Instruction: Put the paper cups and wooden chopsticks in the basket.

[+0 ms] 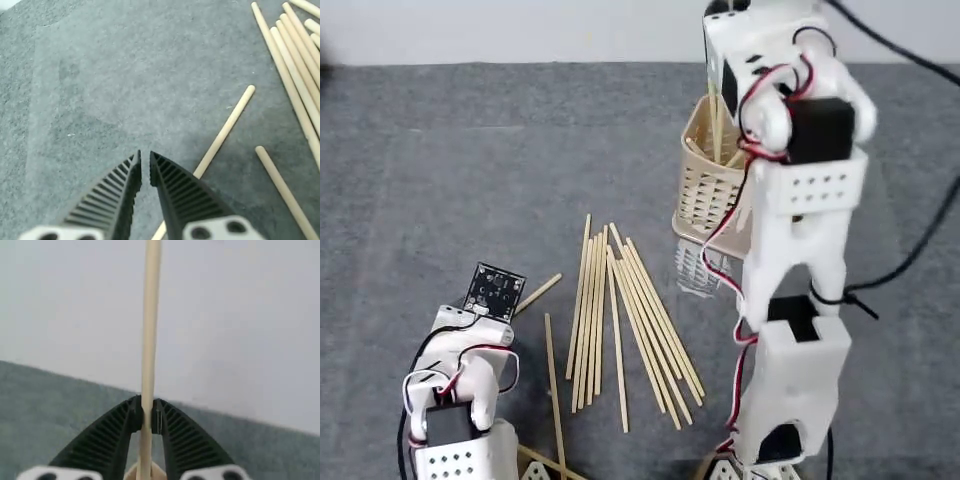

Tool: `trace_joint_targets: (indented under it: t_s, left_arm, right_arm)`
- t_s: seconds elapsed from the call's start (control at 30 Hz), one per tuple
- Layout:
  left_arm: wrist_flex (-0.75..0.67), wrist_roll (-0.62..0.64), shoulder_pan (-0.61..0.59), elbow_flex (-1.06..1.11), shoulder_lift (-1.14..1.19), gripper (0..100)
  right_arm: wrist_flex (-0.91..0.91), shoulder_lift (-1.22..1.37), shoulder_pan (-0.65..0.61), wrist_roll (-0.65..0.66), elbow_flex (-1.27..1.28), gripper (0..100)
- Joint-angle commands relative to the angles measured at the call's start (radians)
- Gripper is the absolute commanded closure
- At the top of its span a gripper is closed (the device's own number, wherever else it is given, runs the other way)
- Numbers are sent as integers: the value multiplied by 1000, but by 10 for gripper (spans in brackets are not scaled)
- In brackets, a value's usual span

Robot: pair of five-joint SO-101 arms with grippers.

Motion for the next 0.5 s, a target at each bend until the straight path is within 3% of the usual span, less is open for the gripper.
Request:
trace_joint_targets:
  t_s: [0.0,0.47]
  left_arm:
    - [2,-8,2,-4,-15,967]
    - [2,-8,2,-4,-15,967]
  right_arm:
    - [56,19,45,-52,-41,991]
    - [234,140,50,-72,-41,977]
